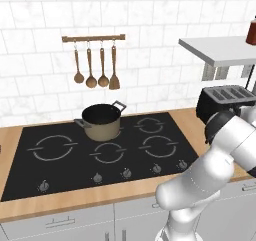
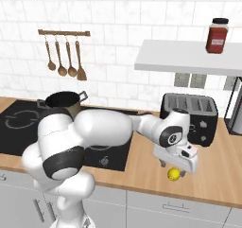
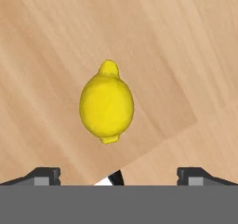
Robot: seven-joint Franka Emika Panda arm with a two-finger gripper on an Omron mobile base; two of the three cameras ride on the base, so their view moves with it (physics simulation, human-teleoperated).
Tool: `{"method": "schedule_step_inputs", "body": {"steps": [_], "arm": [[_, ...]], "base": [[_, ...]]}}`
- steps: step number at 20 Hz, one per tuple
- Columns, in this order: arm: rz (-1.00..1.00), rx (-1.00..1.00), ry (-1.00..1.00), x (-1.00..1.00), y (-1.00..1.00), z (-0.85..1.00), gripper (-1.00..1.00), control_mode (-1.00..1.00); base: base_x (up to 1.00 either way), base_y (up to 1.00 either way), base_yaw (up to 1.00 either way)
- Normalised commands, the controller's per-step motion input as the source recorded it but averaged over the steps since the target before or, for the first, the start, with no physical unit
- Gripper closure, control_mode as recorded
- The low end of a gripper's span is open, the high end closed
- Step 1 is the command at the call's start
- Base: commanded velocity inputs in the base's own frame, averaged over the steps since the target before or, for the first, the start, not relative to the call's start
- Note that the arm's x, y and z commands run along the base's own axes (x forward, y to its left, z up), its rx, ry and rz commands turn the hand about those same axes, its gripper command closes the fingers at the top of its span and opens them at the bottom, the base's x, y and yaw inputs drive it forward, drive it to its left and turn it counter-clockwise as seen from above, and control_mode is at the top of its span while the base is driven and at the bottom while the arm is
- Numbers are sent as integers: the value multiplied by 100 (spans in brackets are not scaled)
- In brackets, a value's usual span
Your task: Put the lemon and onion in the pot. Retrieve the spatula and lightly stir the vegetables in the pot.
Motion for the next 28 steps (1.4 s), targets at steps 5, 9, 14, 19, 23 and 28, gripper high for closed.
{"method": "schedule_step_inputs", "body": {"steps": [5,9,14,19,23,28], "arm": [[2,0,0,21,-4,-45,-100,-100],[1,0,0,23,-15,-33,-100,-100],[0,0,0,16,-27,-21,-100,-100],[0,0,0,4,-15,-13,-100,-100],[0,0,-1,0,8,-1,100,-100],[0,1,-5,-4,30,0,100,-100]], "base": [[0,0,0],[0,0,0],[0,0,0],[0,0,0],[0,0,0],[0,0,0]]}}
